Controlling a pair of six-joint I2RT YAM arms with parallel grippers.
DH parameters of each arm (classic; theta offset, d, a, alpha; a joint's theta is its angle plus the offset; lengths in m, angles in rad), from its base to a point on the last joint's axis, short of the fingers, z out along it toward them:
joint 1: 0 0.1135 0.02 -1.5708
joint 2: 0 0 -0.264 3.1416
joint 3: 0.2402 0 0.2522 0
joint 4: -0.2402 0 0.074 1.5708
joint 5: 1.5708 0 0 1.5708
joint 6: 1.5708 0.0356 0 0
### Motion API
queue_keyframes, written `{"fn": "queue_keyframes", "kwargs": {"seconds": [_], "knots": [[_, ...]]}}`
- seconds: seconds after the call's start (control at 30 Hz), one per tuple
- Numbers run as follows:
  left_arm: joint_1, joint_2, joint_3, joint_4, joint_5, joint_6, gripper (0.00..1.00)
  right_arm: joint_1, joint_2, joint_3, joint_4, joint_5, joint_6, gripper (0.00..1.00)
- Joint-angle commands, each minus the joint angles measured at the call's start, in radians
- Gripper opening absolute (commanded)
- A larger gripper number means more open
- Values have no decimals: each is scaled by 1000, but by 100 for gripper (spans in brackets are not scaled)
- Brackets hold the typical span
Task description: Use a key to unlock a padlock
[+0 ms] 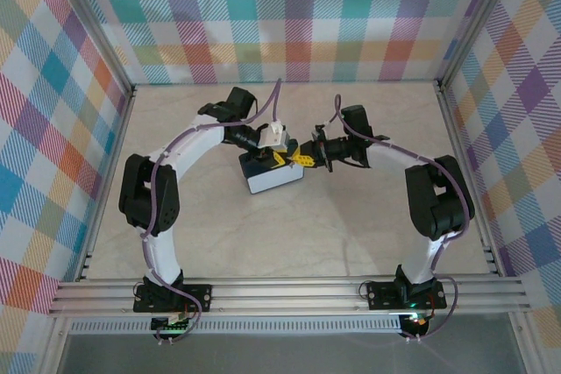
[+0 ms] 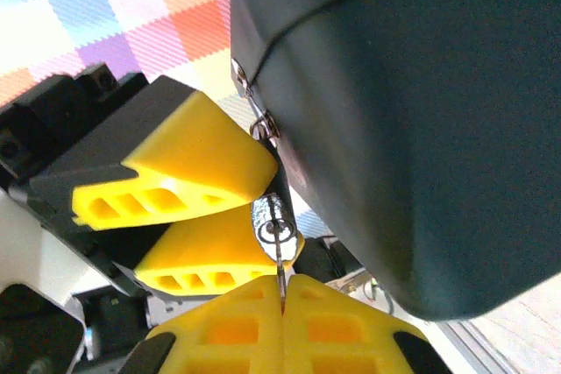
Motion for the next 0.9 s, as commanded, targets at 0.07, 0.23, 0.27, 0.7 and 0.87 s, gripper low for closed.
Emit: {"fn": "queue_keyframes", "kwargs": {"seconds": [0.07, 0.23, 0.27, 0.7, 0.87], "knots": [[-79, -18, 24, 79, 208, 11, 23, 80, 14, 48, 82, -161, -135, 4], [-83, -8, 36, 60, 213, 18, 24, 77, 15, 29, 199, -116, -8, 5], [-83, -6, 38, 55, 210, 20, 24, 76, 13, 39, 176, -109, -17, 6], [-79, 13, 26, 33, 125, 24, 23, -45, -70, 87, -289, -31, -360, 36], [-75, 15, 21, 28, 103, 24, 23, -116, -117, 141, -565, 23, -576, 43]]}}
